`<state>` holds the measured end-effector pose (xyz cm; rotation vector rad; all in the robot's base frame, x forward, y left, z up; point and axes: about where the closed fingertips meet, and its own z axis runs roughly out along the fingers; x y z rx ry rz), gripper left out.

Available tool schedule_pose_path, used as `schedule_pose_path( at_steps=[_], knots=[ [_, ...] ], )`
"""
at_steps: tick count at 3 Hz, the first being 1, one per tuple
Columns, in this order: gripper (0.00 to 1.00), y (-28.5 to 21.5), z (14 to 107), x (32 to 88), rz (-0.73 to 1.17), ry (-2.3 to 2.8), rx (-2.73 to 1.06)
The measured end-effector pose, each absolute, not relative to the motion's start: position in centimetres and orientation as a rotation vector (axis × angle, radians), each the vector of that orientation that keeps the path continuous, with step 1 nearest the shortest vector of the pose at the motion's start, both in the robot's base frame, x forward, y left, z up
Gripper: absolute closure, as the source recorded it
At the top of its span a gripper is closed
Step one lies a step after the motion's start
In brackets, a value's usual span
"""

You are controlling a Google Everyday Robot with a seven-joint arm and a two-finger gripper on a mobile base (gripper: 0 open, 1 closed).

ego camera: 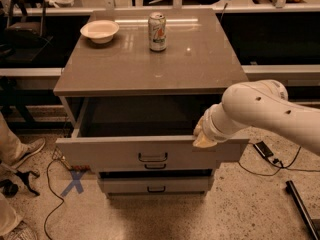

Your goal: Open top drawer

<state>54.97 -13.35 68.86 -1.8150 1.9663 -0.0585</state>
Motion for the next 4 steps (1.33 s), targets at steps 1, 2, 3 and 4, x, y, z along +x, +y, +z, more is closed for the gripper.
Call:
schedule_pose_path(
  at_steps=[1,2,3,4],
  knots=[
    [0.59,-13.3,68.84,54.93,-0.058,1.966,-1.817],
    [0.35,-13.24,68.81,54.89,-0.058,1.965,-1.819],
    [0.12,-13.19,68.79,54.85,-0.057,1.964,-1.821],
    [0.0,-13.15,68.77,54.82,-0.057,1.964,-1.822]
  ],
)
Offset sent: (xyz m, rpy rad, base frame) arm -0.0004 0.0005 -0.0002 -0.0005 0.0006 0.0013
